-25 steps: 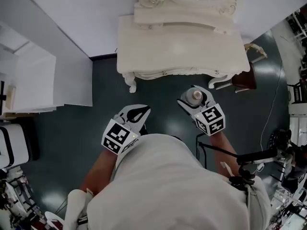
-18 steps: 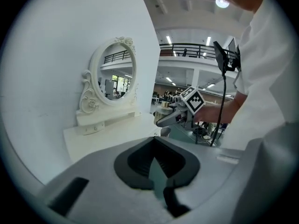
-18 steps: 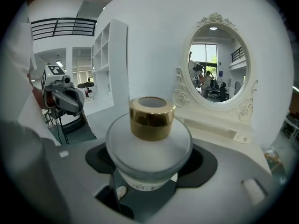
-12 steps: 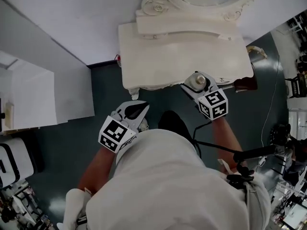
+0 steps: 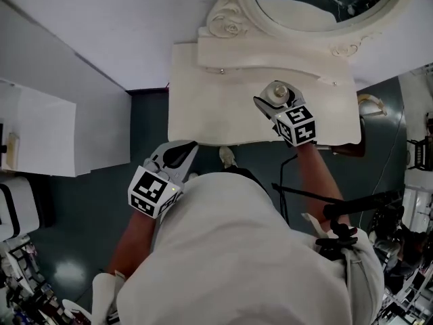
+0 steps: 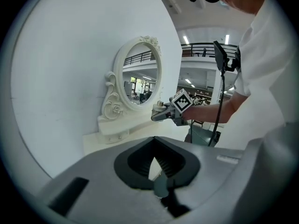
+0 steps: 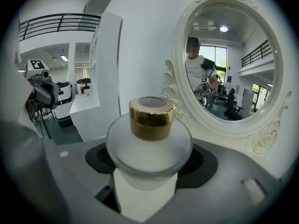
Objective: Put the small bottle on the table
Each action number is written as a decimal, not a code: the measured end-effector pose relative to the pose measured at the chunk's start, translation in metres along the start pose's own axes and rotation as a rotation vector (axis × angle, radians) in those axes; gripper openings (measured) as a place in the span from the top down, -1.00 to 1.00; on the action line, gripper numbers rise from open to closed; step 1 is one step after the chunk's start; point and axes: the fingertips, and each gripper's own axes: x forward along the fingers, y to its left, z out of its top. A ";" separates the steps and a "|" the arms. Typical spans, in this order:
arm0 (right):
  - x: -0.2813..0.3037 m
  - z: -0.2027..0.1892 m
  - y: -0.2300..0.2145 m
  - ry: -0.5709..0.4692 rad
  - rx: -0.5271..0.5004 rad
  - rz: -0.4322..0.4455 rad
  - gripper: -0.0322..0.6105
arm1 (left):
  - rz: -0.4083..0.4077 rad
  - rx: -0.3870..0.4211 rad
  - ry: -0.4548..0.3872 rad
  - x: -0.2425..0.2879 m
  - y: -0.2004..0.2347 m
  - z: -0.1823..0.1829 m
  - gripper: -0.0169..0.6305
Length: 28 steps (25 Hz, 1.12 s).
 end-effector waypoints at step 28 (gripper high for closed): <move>0.205 0.016 -0.153 0.046 -0.065 0.106 -0.16 | 0.299 -0.182 0.070 0.094 0.068 0.053 0.94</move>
